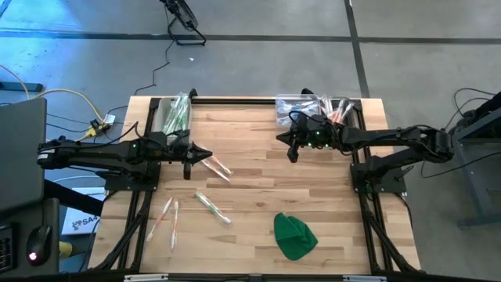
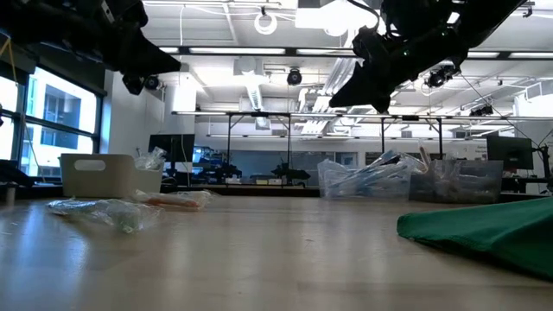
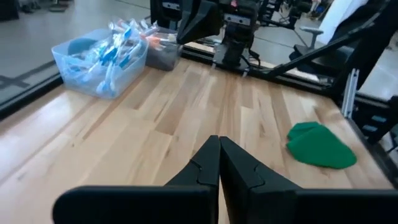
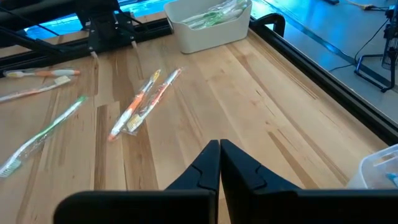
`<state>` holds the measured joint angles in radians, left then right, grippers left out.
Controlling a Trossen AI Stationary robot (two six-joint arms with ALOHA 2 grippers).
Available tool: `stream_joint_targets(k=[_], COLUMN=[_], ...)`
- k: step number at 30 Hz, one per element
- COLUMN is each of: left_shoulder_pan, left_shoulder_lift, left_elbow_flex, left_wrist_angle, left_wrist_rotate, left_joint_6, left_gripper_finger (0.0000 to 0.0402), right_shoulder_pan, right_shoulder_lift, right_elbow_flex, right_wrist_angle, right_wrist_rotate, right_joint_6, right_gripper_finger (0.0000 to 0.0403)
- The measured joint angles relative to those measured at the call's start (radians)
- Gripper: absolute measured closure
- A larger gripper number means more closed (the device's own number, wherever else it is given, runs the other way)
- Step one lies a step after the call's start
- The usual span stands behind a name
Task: Pick & Place Toothbrushes
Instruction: Put the green toothbrush into the gray bin
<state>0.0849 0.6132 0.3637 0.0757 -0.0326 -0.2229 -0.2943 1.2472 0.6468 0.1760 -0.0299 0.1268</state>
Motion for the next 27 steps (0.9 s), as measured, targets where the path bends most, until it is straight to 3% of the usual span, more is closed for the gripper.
stream_joint_targets(k=[10, 17, 23, 27], left_shoulder_pan=[-0.008, -0.142, -0.264, -0.309], left_shoulder_lift=[0.073, 0.149, 0.206, 0.255], left_elbow_flex=[0.0, 0.009, 0.115, 0.206], left_wrist_angle=[0.001, -0.015, -0.225, -0.374], left_wrist_rotate=[-0.014, -0.145, -0.315, -0.346], left_joint_6=[0.036, 0.035, -0.021, -0.096], left_gripper_finger=[0.0401, 0.0401, 0.0402, 0.0401], right_shoulder_pan=[0.0, 0.0, 0.0, 0.0], right_shoulder_lift=[0.003, 0.003, 0.003, 0.003], right_elbow_flex=[0.0, 0.0, 0.0, 0.0], right_wrist_angle=[-0.001, -0.001, -0.001, -0.001], right_wrist_rotate=[0.0, 0.001, 0.004, 0.004], right_joint_6=[0.0, 0.0, 0.0, 0.0], right_gripper_finger=[0.0399, 0.0399, 0.0399, 0.0399])
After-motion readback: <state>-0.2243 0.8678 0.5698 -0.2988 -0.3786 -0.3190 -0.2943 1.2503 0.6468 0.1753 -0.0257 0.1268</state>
